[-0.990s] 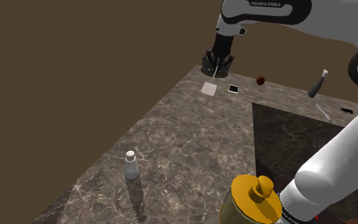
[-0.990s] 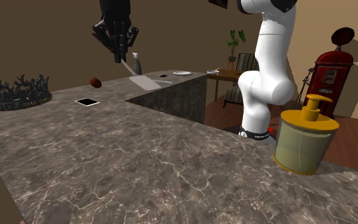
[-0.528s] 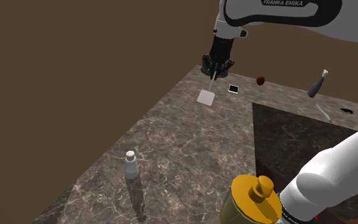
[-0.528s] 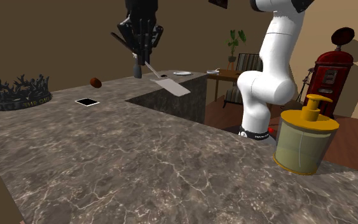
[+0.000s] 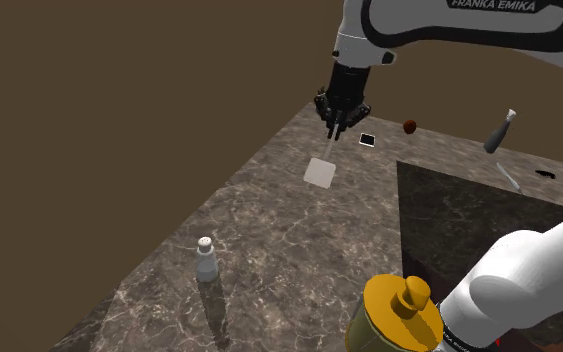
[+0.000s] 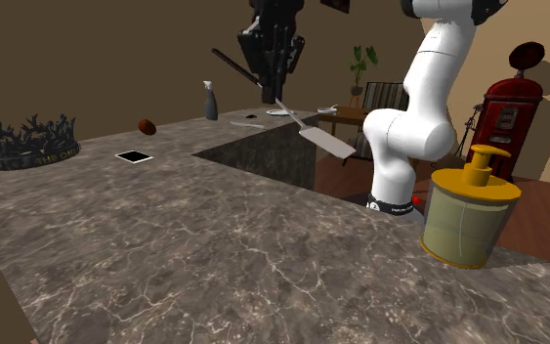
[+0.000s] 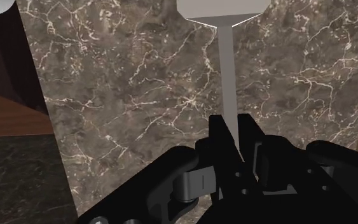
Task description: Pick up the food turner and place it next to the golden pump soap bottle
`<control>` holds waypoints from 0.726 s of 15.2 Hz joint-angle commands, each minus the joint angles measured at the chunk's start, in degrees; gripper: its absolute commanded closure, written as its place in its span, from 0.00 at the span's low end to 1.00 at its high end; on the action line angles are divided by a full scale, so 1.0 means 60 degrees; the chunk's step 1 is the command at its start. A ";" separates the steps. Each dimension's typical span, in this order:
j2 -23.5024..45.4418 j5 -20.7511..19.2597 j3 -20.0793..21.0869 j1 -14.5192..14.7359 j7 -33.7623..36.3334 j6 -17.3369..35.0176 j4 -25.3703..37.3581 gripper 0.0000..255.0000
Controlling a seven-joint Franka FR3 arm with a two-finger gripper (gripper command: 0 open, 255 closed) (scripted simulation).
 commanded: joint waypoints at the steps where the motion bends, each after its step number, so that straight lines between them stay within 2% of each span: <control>1: -0.0268 0.0157 0.0278 0.0175 0.0414 -0.0083 -0.0183 1.00; 11: -0.1190 0.1032 0.1744 0.0985 0.2449 -0.0494 -0.0581 1.00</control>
